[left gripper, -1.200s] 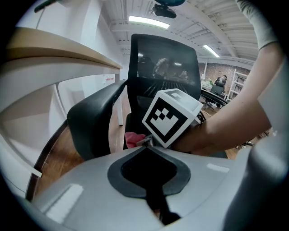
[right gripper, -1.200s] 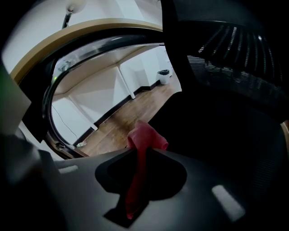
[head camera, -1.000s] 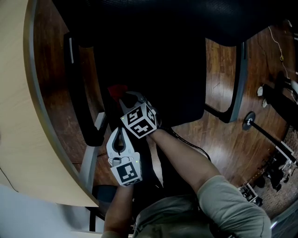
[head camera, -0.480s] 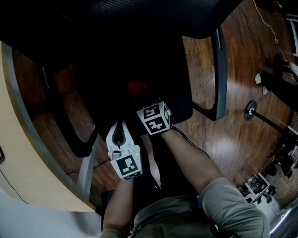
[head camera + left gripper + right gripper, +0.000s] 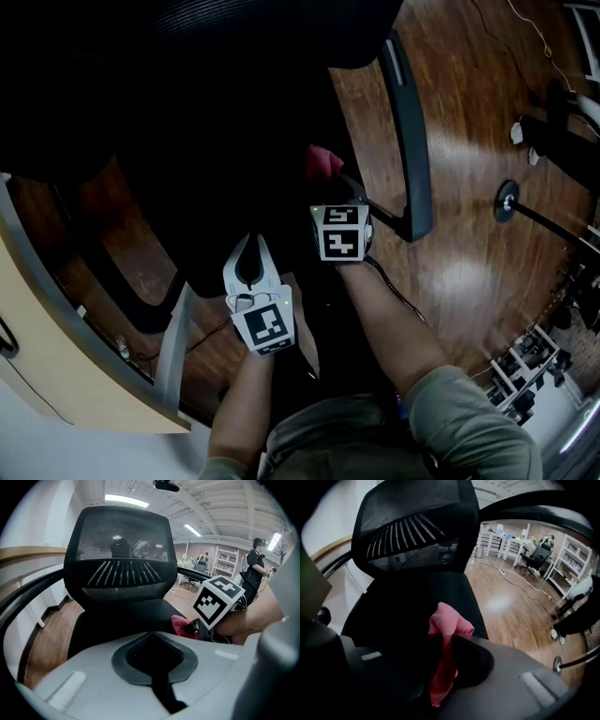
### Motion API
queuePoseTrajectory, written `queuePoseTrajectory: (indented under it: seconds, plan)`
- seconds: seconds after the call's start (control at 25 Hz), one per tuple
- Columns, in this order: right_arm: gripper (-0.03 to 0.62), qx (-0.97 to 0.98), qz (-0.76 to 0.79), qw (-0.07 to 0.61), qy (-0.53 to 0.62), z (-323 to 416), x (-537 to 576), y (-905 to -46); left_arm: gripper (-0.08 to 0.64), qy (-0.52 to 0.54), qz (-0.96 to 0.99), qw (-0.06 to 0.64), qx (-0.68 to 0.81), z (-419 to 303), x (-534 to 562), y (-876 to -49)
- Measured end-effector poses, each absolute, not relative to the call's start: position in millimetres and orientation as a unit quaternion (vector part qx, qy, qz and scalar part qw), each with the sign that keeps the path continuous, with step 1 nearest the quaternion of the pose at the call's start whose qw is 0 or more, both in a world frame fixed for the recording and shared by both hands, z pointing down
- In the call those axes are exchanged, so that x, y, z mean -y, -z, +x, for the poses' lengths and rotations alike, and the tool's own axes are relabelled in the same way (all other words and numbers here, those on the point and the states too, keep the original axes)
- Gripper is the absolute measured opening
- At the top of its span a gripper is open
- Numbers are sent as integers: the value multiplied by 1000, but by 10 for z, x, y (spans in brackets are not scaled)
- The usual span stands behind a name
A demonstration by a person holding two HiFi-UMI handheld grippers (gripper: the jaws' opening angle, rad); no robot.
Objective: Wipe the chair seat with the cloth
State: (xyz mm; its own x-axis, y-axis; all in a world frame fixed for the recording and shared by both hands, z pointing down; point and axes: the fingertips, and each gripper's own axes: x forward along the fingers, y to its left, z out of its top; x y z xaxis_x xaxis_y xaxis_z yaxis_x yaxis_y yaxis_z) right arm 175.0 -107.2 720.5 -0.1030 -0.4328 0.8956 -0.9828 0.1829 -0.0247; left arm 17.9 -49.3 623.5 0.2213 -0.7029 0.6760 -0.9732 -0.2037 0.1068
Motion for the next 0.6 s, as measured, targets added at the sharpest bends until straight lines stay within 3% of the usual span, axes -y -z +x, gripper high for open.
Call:
queuePoseTrajectory:
  seconds: [0.28, 0.6]
  plan:
    - [63, 591, 605, 391, -363, 2292, 973, -7198, 6, -259, 737, 265, 565, 364, 567, -6259]
    - [64, 596, 608, 398, -342, 2362, 984, -7245, 6, -255, 725, 271, 580, 337, 521, -6299]
